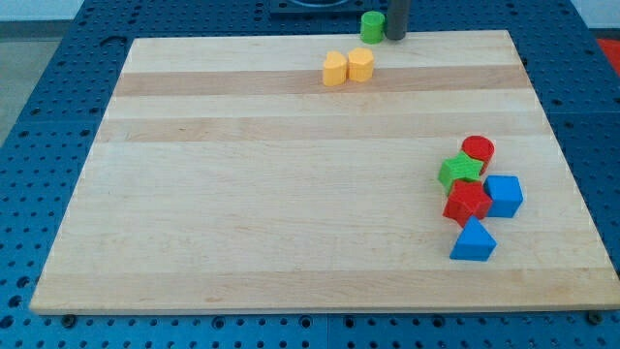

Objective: Push the yellow hexagon to the red circle

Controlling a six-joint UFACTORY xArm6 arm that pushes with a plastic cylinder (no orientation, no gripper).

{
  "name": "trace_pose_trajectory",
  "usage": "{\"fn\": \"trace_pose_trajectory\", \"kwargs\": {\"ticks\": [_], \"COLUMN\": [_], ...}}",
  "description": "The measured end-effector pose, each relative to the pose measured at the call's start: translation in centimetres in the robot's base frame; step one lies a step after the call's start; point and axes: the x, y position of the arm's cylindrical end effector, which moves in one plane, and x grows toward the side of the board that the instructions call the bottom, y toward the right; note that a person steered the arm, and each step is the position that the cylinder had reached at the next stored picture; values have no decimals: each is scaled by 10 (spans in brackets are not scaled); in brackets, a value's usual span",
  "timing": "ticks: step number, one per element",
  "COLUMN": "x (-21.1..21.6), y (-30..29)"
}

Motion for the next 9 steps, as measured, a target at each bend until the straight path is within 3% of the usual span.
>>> {"fn": "trace_pose_trajectory", "kwargs": {"ticks": [2,3,4,5,8,9], "x": [0,1,15,38,171,171], "y": [-22,-93,-87,-76,-65,-48]}}
